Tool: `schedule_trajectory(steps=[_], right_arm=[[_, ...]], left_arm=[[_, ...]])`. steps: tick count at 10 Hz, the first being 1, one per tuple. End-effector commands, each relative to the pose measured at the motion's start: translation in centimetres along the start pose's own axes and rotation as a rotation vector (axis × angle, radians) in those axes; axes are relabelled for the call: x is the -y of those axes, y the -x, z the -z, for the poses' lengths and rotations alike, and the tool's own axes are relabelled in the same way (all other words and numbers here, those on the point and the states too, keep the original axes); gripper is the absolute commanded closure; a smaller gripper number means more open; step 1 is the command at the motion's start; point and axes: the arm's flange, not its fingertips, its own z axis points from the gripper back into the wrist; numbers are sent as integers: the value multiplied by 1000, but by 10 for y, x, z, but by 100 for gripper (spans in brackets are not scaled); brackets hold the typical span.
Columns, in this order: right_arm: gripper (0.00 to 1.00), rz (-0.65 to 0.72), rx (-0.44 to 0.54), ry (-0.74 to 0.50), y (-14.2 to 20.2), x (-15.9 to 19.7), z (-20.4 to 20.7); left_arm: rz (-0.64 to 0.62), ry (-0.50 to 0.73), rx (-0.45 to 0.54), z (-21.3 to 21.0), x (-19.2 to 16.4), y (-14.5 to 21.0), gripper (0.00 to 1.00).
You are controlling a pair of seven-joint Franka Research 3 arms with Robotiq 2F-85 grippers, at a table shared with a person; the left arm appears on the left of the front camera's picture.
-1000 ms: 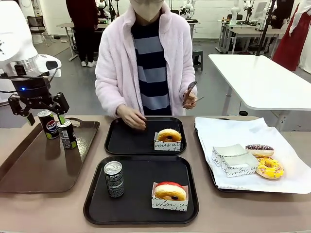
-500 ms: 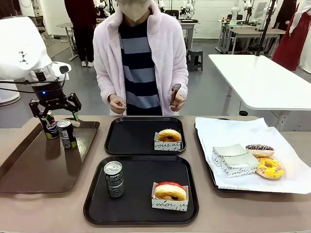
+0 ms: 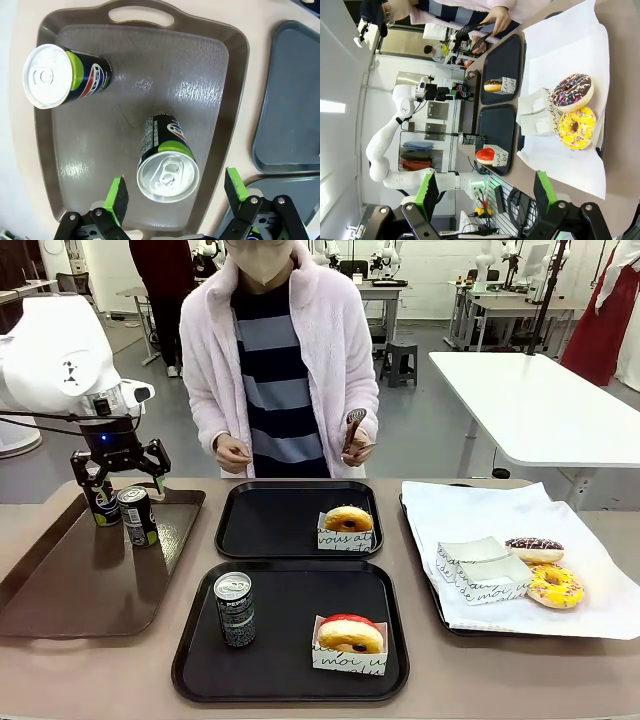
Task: Set up donuts and drinks on trays.
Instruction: Pick up one Pepsi coke from the Handle tray and place it on the Flat Tray without a Pepsi coke.
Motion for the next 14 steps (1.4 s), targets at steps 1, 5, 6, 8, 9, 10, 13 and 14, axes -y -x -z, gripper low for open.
schedule_trajectory(steps=[1, 5, 6, 8, 9, 10, 13, 14], right_arm=[[0, -7, 6, -4, -1, 1, 1], [0, -7, 6, -4, -1, 1, 1], [0, -7, 6, -4, -1, 1, 1], [0, -7, 6, -4, -1, 1, 1], [0, -7, 6, -4, -1, 1, 1], [0, -7, 6, -4, -1, 1, 1], [0, -7, 6, -4, -1, 1, 1], [0, -7, 6, -4, -1, 1, 1]], left_arm=[[9, -3, -29, 10, 2, -10, 0], [72, -27, -19, 28, -3, -6, 0], [88, -25, -20, 31, -5, -4, 0], [120, -19, -26, 37, -8, -1, 0], [131, -19, -22, 39, -8, -1, 0], [139, -21, -17, 42, -8, -1, 0], [158, -19, 5, 45, -7, 1, 0], [162, -16, -3, 45, -7, 1, 0]])
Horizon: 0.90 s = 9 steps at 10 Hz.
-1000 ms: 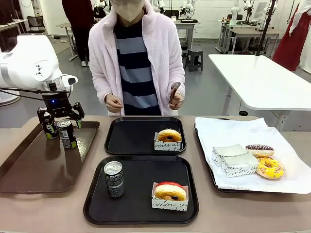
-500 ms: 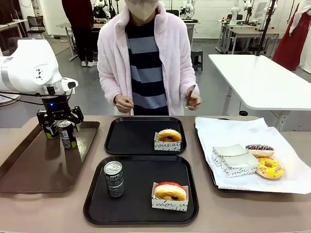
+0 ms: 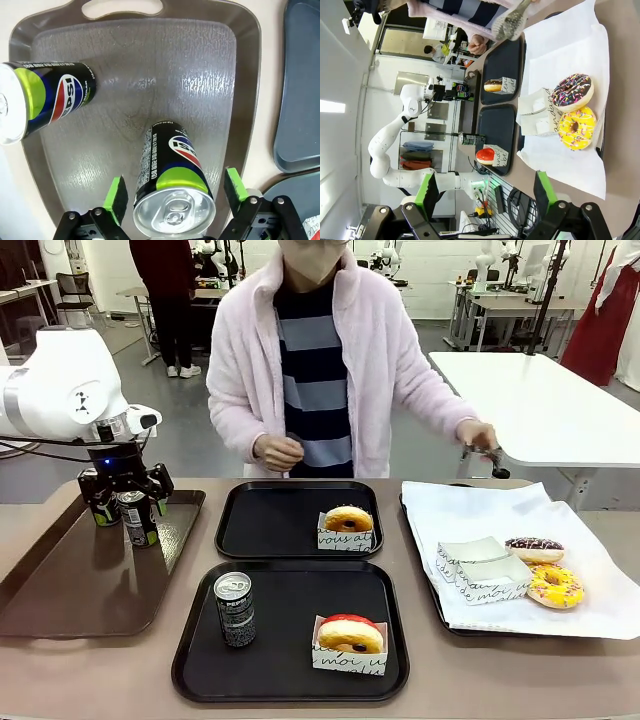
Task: Set up donuts and drinks on trays.
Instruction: Pick up one Pepsi coke from the Handle tray and place it on the Flat Tray without a Pepsi coke.
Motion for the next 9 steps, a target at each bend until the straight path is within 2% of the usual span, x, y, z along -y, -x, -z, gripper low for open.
schedule_trajectory(steps=[1, 2, 3, 4, 5, 9], right_arm=[[0, -8, 6, -4, -1, 1, 1], [0, -8, 6, -4, -1, 1, 1], [0, -8, 6, -4, -1, 1, 1], [0, -8, 6, -4, -1, 1, 1], [0, -8, 6, -4, -1, 1, 1], [0, -8, 6, -4, -1, 1, 1]], left_arm=[[29, -12, 23, 3, -3, 3, 58], [31, -14, 23, 3, -3, 3, 58], [35, -12, 23, 2, -2, 3, 100], [39, -13, 24, 0, -2, 3, 63], [37, -15, 25, -2, -3, 3, 100], [41, -7, 24, -22, -2, 12, 100]])
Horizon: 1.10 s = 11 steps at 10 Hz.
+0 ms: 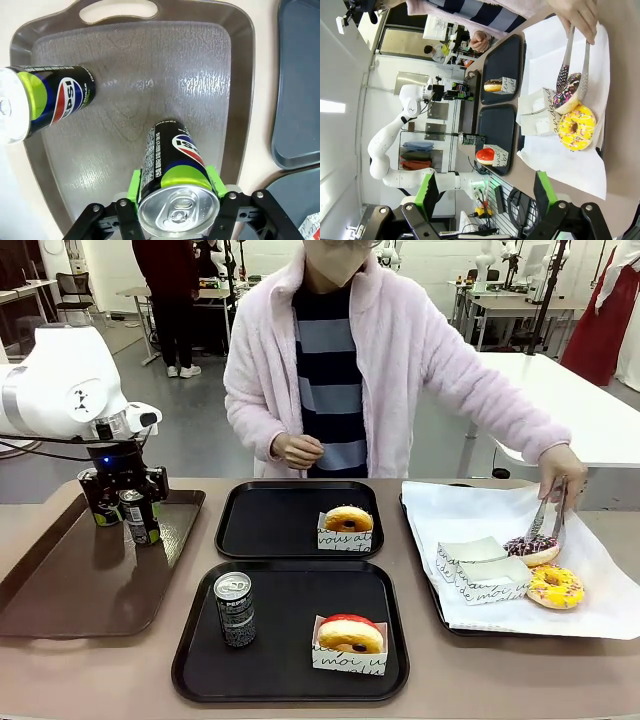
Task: Set up donuts and drinks on trays.
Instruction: Pick up one Pepsi coke from the Handle tray and place it on the Flat Tray without a Pepsi coke.
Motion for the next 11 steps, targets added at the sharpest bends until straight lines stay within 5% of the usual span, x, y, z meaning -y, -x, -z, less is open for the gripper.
schedule_trajectory(steps=[1, 6, 11], right_arm=[[0, -8, 6, -4, -1, 1, 1], [0, -8, 6, -4, -1, 1, 1], [0, -8, 6, -4, -1, 1, 1]], left_arm=[[8, -21, -14, -34, -2, 19, 100], [79, 8, -4, -142, 0, 96, 100], [56, -16, -11, -153, 2, 99, 100]])
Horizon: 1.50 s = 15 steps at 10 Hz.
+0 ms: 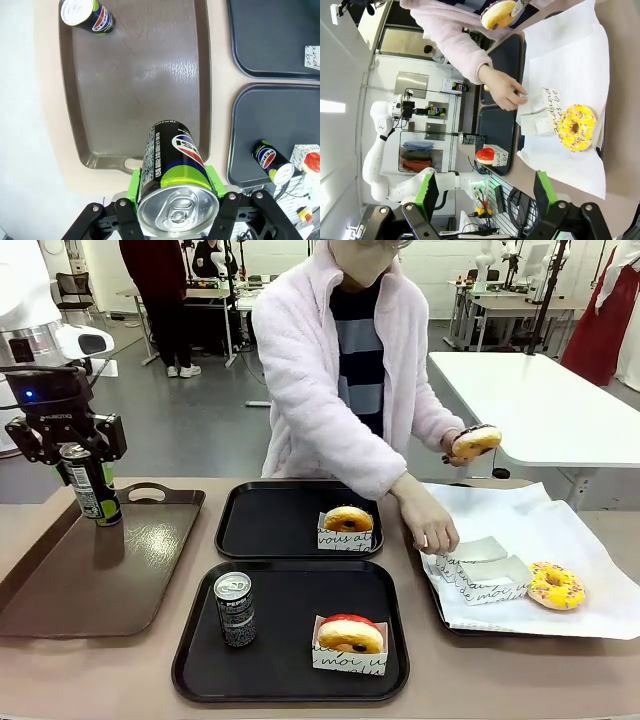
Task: Set up donuts and drinks on trays.
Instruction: Pick up one Pepsi coke from the Handle tray and place it on the Flat Tray without a Pepsi coke.
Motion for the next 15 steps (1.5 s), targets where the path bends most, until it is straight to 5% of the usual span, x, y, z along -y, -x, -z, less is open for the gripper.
schedule_trajectory(steps=[1, 2, 9, 15], right_arm=[[0, -8, 8, -4, 0, 0, 0], [0, -8, 8, -4, 0, 0, 0], [0, -8, 8, -4, 0, 0, 0], [0, -8, 8, -4, 0, 0, 0]], left_arm=[[0, -9, 5, -1, 0, -2, 100], [0, 0, 0, 0, 0, 0, 41], [142, 74, -5, 52, 131, -49, 41], [317, 106, 1, 94, 179, -75, 41]])
